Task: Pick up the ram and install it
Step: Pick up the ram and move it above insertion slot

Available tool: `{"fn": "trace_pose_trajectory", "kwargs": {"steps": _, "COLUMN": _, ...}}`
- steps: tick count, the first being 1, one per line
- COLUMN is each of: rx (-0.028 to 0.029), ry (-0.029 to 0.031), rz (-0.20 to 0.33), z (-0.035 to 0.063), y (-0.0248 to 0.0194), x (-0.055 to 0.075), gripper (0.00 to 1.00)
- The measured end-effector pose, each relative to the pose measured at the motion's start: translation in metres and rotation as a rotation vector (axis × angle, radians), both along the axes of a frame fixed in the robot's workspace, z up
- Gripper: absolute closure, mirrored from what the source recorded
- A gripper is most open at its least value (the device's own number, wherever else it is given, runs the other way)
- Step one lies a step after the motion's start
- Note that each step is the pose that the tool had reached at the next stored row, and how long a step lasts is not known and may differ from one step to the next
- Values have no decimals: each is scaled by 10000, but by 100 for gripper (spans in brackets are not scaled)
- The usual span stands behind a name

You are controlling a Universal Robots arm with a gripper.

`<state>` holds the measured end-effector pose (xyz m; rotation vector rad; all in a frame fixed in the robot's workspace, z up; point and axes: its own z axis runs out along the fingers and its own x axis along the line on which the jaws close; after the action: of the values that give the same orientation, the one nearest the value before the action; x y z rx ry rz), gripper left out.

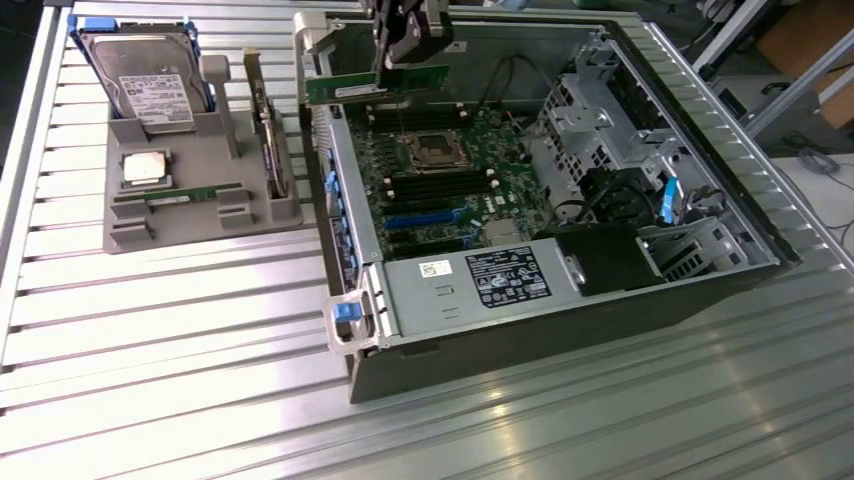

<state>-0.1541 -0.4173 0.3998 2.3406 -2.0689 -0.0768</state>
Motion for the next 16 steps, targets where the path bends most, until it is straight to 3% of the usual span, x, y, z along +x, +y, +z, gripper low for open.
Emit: {"fn": "trace_pose_trajectory", "kwargs": {"steps": 16, "rx": -45, "ry": 0, "rz": 0, "z": 0, "y": 0, "x": 280, "gripper": 86}}
